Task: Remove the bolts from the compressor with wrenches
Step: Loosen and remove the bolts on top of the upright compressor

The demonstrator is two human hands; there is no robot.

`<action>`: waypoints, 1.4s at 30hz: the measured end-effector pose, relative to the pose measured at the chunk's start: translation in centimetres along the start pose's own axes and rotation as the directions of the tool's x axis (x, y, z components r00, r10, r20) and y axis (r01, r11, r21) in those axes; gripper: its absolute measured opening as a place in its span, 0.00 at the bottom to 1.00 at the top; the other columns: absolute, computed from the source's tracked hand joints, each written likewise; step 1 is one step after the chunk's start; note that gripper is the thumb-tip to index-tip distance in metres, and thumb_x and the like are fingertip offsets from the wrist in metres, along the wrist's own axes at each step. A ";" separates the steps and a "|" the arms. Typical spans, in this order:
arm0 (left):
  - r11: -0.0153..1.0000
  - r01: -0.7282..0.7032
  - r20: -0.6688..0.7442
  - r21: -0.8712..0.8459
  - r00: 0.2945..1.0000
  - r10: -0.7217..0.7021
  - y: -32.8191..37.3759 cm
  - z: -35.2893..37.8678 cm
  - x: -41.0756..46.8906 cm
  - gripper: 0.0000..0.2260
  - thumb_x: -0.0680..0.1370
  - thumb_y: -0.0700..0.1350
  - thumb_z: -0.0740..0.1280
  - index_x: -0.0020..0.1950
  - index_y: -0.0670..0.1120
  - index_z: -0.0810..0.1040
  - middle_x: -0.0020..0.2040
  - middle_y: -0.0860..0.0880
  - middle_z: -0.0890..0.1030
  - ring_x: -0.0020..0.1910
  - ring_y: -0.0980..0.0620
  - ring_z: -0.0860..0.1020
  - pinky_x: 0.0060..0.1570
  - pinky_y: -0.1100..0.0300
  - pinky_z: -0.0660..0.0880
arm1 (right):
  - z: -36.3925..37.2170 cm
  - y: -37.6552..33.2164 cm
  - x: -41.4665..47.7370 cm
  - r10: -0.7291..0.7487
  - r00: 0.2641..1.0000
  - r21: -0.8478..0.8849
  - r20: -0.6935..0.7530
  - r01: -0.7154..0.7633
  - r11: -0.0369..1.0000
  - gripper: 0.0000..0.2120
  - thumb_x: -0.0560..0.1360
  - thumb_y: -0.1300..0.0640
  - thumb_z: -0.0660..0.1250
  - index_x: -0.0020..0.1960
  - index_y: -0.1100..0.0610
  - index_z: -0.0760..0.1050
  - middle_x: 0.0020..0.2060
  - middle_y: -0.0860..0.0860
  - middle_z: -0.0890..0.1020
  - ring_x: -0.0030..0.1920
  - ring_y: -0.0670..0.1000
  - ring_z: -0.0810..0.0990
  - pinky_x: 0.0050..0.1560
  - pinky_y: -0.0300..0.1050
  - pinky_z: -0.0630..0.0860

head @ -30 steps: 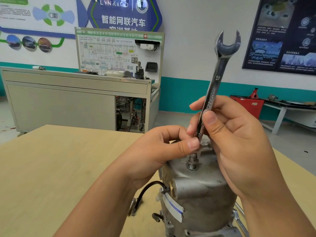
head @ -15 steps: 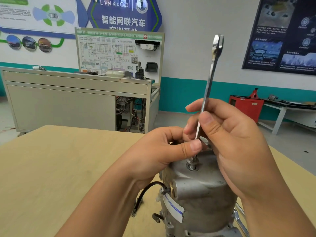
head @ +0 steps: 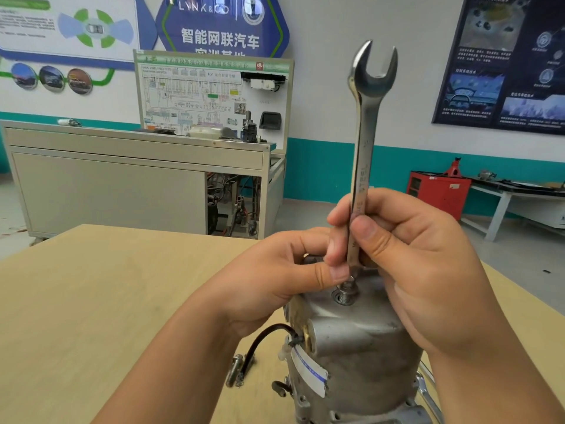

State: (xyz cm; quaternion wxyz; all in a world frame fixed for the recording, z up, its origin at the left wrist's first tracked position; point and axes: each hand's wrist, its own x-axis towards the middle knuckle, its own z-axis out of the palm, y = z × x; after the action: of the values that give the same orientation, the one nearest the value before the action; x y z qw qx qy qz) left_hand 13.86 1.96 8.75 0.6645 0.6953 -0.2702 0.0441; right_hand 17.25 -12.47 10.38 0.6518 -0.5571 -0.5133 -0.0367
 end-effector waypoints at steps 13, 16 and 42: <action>0.999 -0.008 -0.120 -0.053 0.993 0.002 0.2 0.9 0.4 0.10 0.62 0.35 0.71 0.29 0.47 0.72 0.29 0.56 0.75 0.31 0.60 0.74 0.36 0.70 0.71 | 0.0 0.0 0.1 0.022 0.997 0.152 -0.067 -0.012 0.988 0.12 0.76 0.53 0.58 0.39 0.50 0.79 0.25 0.50 0.75 0.30 0.49 0.73 0.40 0.39 0.74; 0.999 0.012 -0.141 -0.051 0.990 -0.019 0.1 0.8 0.4 0.11 0.62 0.36 0.74 0.28 0.48 0.74 0.30 0.55 0.75 0.32 0.58 0.74 0.38 0.69 0.72 | 0.1 -0.1 0.0 0.017 0.996 0.130 -0.087 -0.005 0.991 0.15 0.75 0.46 0.56 0.41 0.50 0.79 0.28 0.52 0.76 0.33 0.50 0.75 0.43 0.40 0.74; 0.995 0.034 -0.118 -0.094 0.992 -0.045 -0.2 -0.3 0.0 0.08 0.68 0.39 0.68 0.30 0.49 0.80 0.39 0.52 0.81 0.46 0.56 0.78 0.49 0.67 0.74 | 0.3 -0.3 0.0 -0.042 0.971 -0.024 -0.234 0.037 0.999 0.08 0.70 0.49 0.65 0.47 0.46 0.80 0.32 0.50 0.81 0.25 0.60 0.69 0.21 0.33 0.67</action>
State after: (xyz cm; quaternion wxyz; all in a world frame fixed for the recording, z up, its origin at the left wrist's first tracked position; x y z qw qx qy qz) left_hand 14.06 2.25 8.67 0.7116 0.6653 -0.2176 0.0602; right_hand 16.91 -12.38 10.49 0.7015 -0.5449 -0.4432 -0.1203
